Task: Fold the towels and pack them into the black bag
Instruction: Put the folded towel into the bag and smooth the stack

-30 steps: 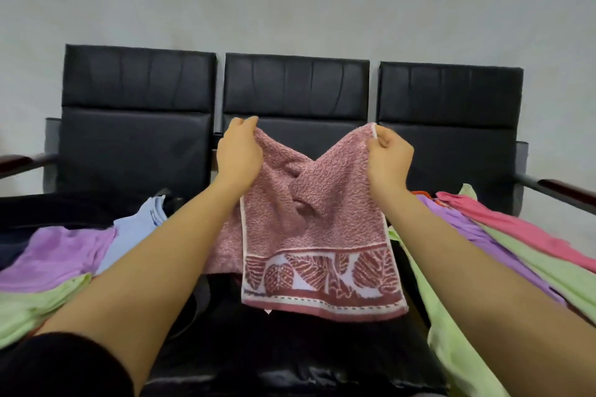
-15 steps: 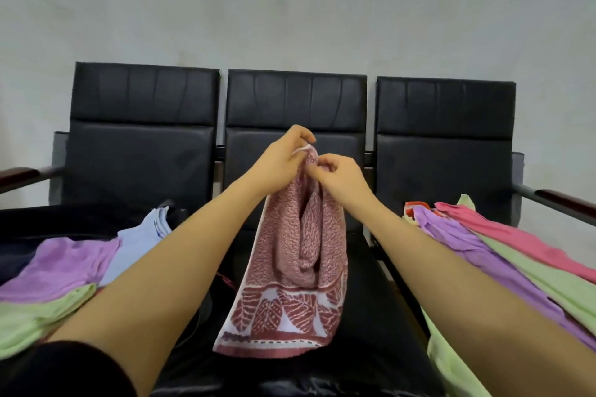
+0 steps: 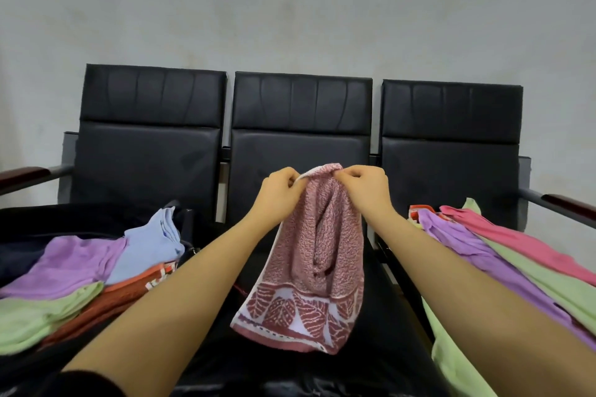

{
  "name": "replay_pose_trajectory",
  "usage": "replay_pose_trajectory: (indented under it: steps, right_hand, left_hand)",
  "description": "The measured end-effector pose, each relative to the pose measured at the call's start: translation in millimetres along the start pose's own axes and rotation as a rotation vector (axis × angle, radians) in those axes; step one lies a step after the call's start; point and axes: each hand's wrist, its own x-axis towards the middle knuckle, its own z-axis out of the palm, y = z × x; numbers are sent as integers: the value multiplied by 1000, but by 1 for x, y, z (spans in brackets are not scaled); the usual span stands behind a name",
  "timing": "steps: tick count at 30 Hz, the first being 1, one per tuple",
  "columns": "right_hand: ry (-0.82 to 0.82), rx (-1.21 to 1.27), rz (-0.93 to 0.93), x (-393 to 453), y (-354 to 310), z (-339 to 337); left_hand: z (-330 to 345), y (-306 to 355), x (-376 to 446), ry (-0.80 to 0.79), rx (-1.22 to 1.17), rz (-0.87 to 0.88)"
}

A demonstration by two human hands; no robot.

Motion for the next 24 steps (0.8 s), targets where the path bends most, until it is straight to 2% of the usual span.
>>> replay_pose_trajectory:
  steps: [2, 8, 13, 17, 20, 24]
  right_hand:
    - [17, 77, 34, -2, 5, -6]
    - [322, 223, 125, 13, 15, -34]
    - [454, 260, 124, 24, 14, -54]
    - [534, 311, 133, 31, 15, -63]
    - [538, 358, 146, 34, 16, -63]
    - [536, 406, 160, 34, 18, -59]
  left_hand:
    - [-2, 4, 7, 58, -116, -63]
    - [-22, 16, 32, 286, -294, -153]
    - [-43, 17, 41, 393, -203, -149]
    - [-52, 7, 45, 407, -218, -180]
    - [-59, 0, 49, 356, -222, -157]
    - [-65, 1, 55, 268, -53, -95]
